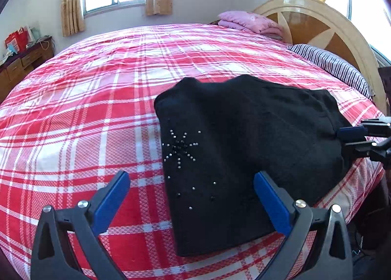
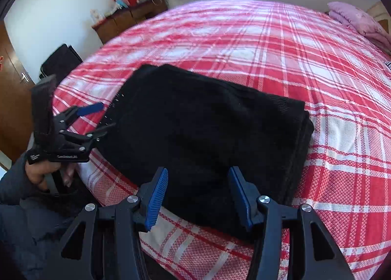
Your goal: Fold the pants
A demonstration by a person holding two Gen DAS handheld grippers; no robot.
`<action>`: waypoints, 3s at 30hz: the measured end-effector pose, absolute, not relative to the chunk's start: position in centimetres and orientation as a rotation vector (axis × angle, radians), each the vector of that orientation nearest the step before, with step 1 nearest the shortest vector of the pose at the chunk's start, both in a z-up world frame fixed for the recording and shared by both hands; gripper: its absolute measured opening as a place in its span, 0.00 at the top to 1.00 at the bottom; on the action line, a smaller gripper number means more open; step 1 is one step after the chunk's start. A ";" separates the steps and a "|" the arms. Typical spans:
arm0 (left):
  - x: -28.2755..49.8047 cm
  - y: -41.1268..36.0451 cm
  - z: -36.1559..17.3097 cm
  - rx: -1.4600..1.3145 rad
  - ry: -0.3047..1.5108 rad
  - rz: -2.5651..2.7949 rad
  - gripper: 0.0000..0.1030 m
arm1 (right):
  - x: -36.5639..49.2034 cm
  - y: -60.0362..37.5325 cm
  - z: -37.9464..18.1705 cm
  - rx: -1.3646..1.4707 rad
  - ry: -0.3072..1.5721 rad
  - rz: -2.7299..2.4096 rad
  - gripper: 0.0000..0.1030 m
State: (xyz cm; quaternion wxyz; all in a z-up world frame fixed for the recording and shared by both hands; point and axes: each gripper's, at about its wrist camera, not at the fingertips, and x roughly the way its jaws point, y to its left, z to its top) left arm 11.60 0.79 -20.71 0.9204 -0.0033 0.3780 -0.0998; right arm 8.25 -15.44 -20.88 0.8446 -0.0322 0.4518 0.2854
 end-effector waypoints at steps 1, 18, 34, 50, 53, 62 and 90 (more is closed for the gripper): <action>11.7 0.9 -20.6 -0.012 0.778 -0.204 0.00 | 8.3 -15.5 -20.6 -0.055 0.948 0.602 0.48; 14.0 3.5 -20.3 -0.187 0.805 -0.248 0.00 | 10.5 -23.8 -19.9 0.285 0.933 0.444 0.39; 15.7 2.2 -20.9 -0.227 0.807 -0.357 0.06 | 12.3 -22.6 -22.9 0.318 0.964 0.457 0.39; 15.1 3.5 -19.2 -0.310 0.812 -0.412 0.88 | 10.4 -21.3 -19.0 0.264 0.840 0.530 0.73; 15.0 4.1 -18.4 -0.314 0.803 -0.417 0.89 | 11.1 -20.4 -17.9 0.236 0.825 0.543 0.73; 14.0 10.0 -15.7 -0.302 0.722 -0.297 0.89 | 15.9 -12.9 -14.3 0.149 0.795 0.654 0.74; 9.5 24.7 -18.7 -0.198 0.680 0.119 0.87 | 26.0 10.2 -20.9 0.070 0.950 0.824 0.74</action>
